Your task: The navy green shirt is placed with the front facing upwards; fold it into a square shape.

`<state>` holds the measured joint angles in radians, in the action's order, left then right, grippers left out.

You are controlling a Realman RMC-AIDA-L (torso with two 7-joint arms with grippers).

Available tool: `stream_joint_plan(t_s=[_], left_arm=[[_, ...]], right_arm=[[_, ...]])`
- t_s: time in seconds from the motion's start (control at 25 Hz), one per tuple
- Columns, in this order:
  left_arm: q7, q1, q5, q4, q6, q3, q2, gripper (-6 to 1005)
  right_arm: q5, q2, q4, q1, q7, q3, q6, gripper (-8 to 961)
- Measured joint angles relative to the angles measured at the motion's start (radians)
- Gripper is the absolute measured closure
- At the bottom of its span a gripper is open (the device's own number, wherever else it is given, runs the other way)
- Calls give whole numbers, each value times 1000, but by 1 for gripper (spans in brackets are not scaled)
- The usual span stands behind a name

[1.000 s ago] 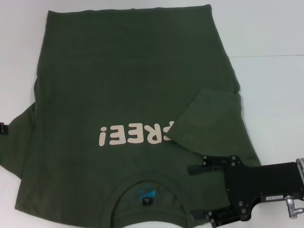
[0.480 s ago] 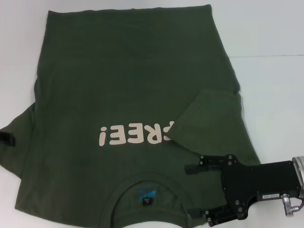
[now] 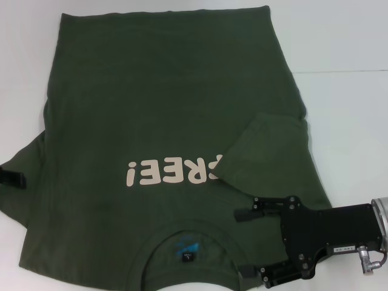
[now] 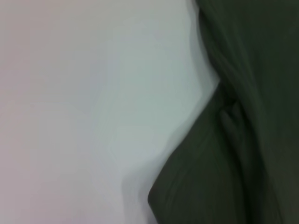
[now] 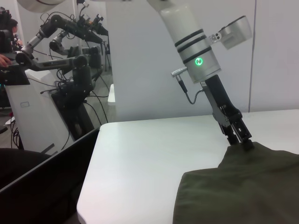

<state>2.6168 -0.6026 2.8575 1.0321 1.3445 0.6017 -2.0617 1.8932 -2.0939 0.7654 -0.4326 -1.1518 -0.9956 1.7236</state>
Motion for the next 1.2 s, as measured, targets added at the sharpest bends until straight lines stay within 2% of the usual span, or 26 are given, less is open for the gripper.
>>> stream_joint_plan(t_s=[0.52,0.76,1.16,1.2], left_arm=[[8,-8,0,-35,-33,10,1,140],[4,-10,0,-35,-34,13,3,347],[1,-8,0,-35,-43,13,5,583],[1,-7,0,-35,-43,13,5,641]], right_arm=[[-2,0,0,-2,-2,0,-7,53],[-4,0,0,-2,-10,0,-9,53],[-6,0,0,-2,-11,0,-11,54],[-7,0,0,-3,-12,0,-11,54]])
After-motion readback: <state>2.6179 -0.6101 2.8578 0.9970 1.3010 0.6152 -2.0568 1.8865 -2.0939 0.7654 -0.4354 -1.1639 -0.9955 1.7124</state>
